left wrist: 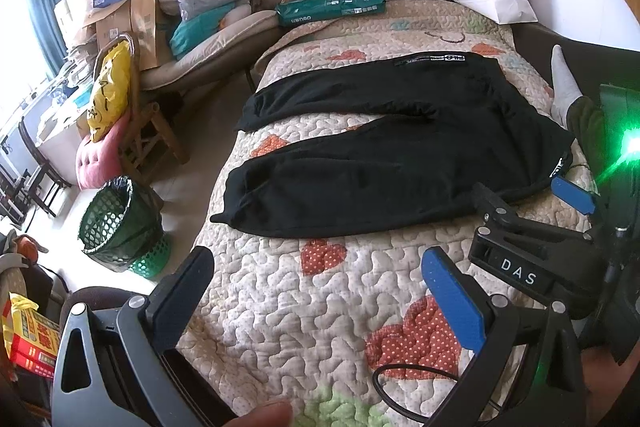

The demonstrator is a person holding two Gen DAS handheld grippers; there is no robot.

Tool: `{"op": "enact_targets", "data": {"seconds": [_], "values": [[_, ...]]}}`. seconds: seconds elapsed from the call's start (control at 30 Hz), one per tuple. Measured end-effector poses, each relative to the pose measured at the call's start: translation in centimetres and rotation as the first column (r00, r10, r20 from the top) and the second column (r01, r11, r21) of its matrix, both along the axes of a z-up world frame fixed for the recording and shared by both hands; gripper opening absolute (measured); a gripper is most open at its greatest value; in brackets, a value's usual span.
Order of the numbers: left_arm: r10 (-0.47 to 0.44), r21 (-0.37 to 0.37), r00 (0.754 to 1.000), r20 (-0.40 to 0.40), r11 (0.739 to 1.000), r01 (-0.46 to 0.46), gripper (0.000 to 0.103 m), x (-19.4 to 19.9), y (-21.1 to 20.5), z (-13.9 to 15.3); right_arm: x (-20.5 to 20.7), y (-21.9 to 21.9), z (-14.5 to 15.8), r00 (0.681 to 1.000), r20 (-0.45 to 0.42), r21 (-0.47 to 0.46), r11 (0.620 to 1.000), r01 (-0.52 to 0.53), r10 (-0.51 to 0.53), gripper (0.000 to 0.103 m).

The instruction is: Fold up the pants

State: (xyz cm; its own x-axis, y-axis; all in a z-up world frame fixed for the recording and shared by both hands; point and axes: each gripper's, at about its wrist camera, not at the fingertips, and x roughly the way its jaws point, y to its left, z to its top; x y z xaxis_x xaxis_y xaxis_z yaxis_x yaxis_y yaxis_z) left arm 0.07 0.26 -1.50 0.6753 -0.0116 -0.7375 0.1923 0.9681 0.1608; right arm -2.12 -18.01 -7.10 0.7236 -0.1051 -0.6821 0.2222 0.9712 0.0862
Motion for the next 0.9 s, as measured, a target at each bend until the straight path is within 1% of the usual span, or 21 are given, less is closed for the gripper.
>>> {"op": "enact_targets", "data": {"seconds": [0.33,0.9], "values": [[0.003,-0.007,1.000,-0.015,1.000,-0.003,0.103,-0.07,0.50,-0.85,0.26,0.18,-0.18,1.000,-0.013,0.003,1.000,-0.009,0.009,0.103],[0.010,-0.018,0.998,-0.055,1.000,-0.011,0.103,0.30,0.72,-0.96,0.34,0.60,-0.62,1.000,-0.019,0.001,1.000,-0.016,0.016,0.103]]}}
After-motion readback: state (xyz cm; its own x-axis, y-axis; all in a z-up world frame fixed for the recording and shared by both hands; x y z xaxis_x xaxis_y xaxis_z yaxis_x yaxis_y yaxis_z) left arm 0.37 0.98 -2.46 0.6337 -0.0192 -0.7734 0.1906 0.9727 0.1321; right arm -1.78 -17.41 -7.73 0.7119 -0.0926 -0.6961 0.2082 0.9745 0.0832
